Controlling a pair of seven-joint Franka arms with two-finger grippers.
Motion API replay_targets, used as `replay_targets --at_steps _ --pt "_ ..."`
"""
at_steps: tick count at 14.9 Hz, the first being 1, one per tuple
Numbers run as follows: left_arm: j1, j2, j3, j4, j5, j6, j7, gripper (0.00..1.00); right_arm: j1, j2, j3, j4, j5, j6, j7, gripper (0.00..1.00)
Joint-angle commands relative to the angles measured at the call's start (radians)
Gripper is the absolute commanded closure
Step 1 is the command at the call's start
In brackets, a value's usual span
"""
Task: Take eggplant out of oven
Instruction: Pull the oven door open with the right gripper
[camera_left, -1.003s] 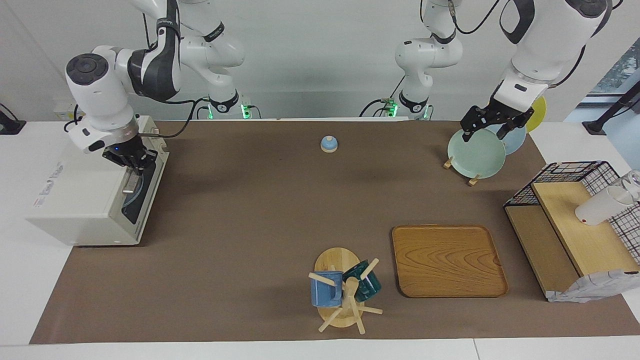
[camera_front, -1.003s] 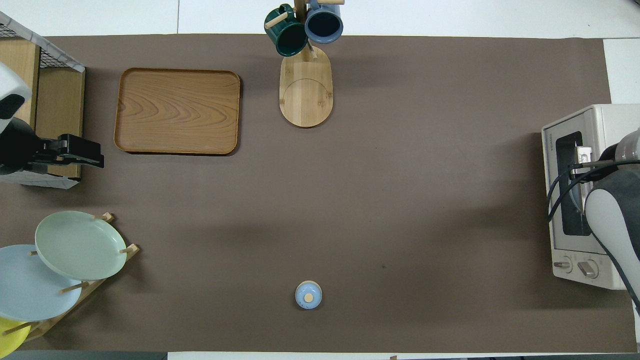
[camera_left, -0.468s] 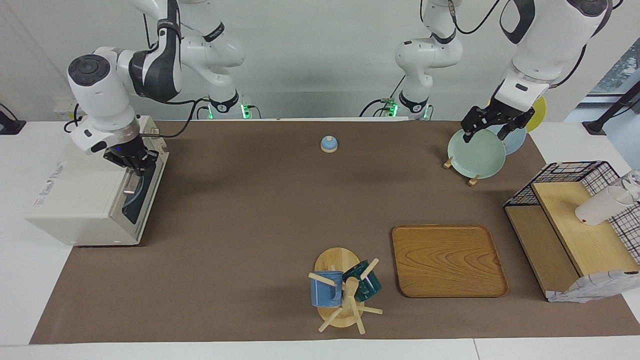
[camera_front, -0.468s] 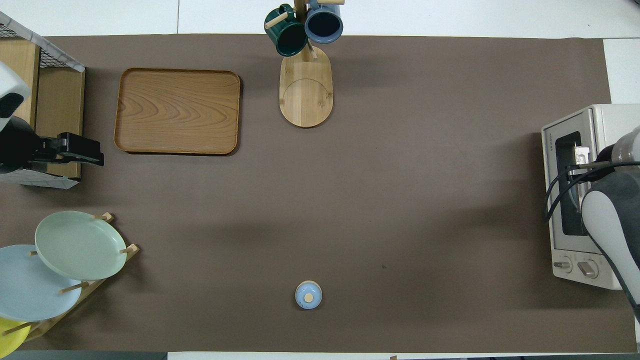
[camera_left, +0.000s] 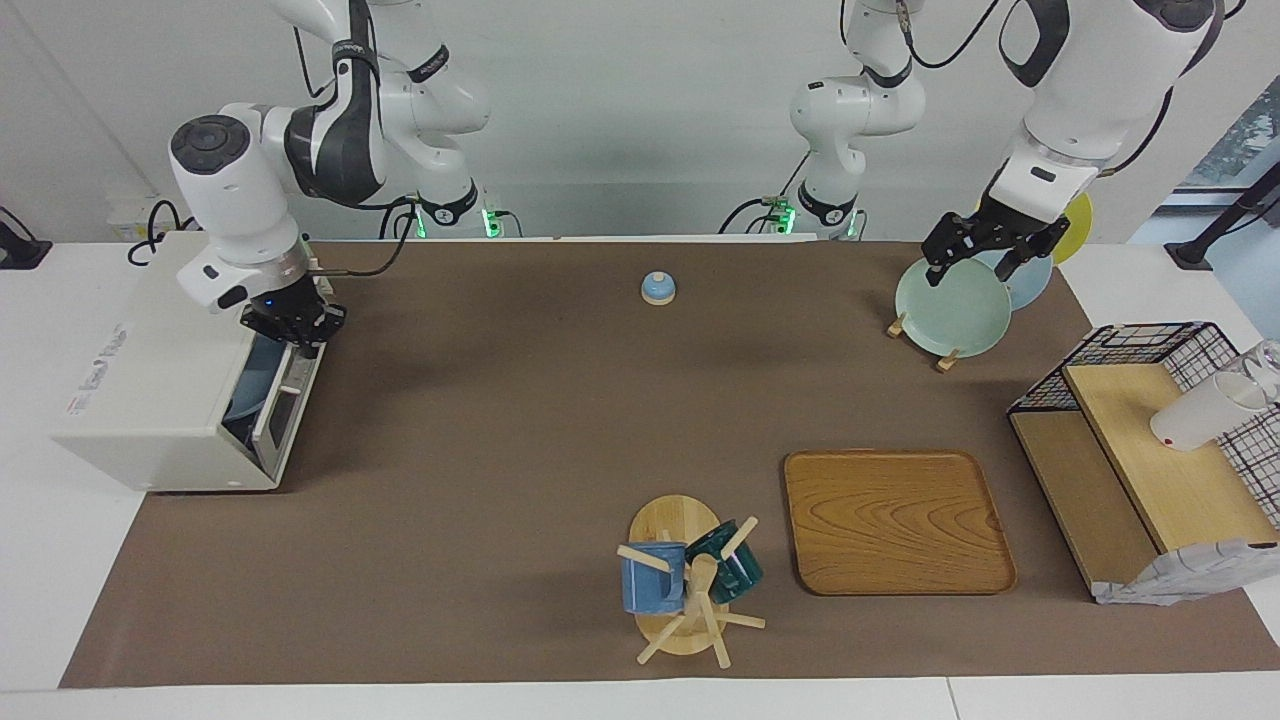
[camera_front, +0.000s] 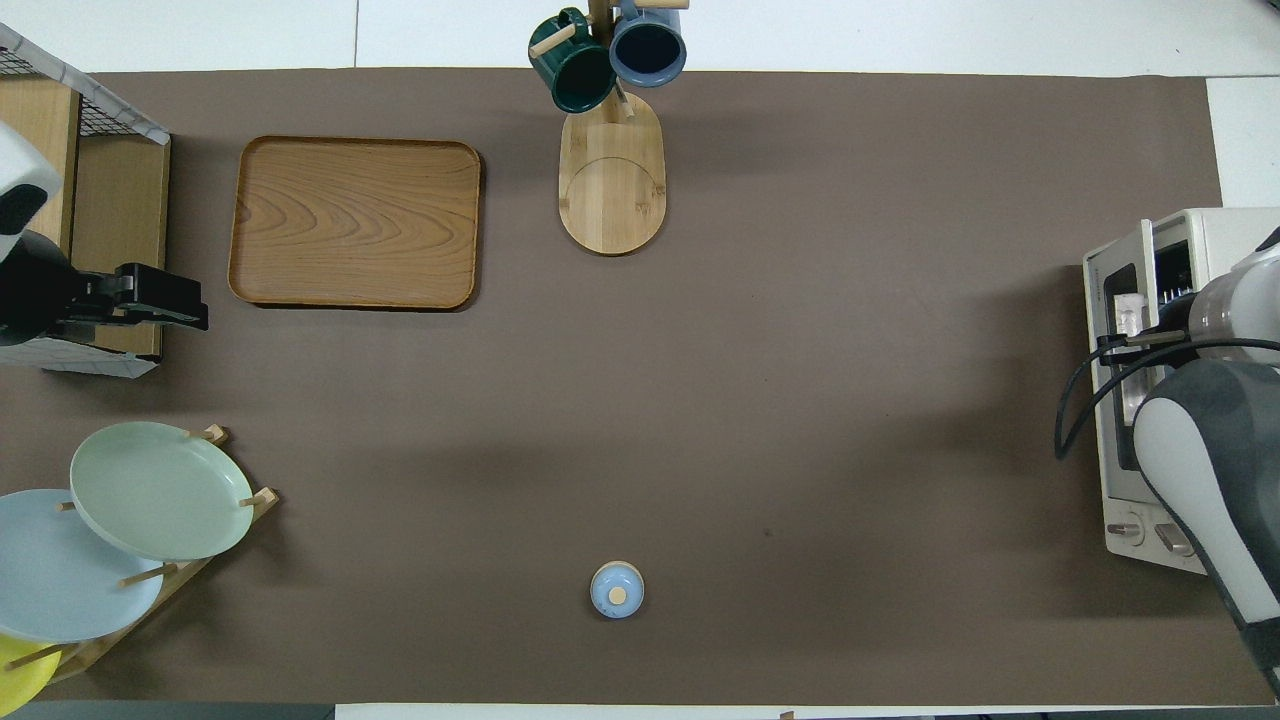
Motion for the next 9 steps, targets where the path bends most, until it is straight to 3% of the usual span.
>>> replay_targets --at_steps 1,9 --pt "0.007 -0.003 -0.003 -0.001 -0.014 0.011 0.007 0.0 -0.006 0.055 -0.004 -0.029 0.013 0.101 -0.012 1.0" --pt "0.005 -0.001 -0.003 -0.001 -0.016 0.015 0.005 0.0 0.052 0.123 0.001 -0.07 0.028 0.252 0.06 1.0"
